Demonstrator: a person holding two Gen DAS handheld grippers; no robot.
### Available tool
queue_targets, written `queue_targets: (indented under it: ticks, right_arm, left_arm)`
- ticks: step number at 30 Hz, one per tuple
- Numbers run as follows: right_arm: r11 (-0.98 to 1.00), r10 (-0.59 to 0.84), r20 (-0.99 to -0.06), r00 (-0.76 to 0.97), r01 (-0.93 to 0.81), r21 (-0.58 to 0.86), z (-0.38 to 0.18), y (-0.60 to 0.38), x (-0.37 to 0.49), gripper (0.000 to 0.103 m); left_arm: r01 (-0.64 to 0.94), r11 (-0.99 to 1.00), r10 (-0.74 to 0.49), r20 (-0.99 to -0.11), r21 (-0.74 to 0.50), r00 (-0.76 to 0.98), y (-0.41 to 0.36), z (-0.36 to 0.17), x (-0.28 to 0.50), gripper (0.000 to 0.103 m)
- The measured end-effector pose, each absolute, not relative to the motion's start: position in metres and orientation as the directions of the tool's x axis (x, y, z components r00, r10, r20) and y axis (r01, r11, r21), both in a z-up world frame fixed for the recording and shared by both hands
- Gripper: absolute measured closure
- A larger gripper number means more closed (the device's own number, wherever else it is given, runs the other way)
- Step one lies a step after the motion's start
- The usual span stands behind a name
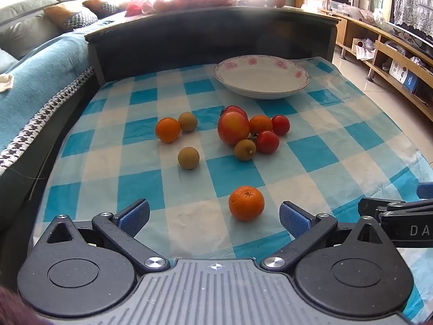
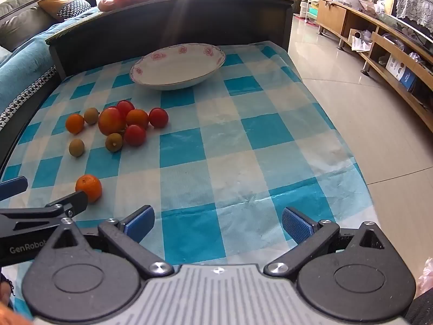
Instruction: Organize fruits
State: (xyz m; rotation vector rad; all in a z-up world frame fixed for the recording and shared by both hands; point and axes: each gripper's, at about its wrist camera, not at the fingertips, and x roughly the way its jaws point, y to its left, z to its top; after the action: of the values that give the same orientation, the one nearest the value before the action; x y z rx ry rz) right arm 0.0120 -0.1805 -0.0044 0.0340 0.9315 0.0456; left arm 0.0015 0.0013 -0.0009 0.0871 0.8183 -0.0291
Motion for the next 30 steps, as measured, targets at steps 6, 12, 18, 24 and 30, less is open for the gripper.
queue_targets:
  ticks: [6,12,18,24,30]
  right_arm:
    - [0.998,0.064,-0.804,0.592,-0.032,0.056,-0.006,-0.178,0.011,0.001]
    - [0.998,0.064,-0.807,0.587,-0.038,0.052,-0.001,-0.182,0.006,0.001]
    - [0.998,0.059,-0.813,0.580,-0.041,0.043,-0.007,-0.177,0.010,0.001]
    - [0.998,0.062,-0.811,0.582,-0.045,0.044,-0.007,-0.176,0.011,0.001]
    - [0.998,0.064,-0.812,0.580,-0.045,0.046,-0.007,-0.176,0.011,0.001]
  left_arm:
    - [0.069,0.995,0.005,-0.743,0.069,0.669,0.005,-0.013,0.008,0.000]
    - [0.070,0.995,0.010,-0.739,0.078,0.673,0.001,-0.008,0.002,0.000]
    - [0.068,0.994,0.014,-0.744,0.080,0.669,0.001,-0.008,0.003,0.000]
    - [0.068,0.994,0.017,-0.744,0.083,0.669,0.000,-0.008,0.003,0.000]
    - [0.068,0.994,0.017,-0.744,0.084,0.668,0.000,-0.008,0.003,0.000]
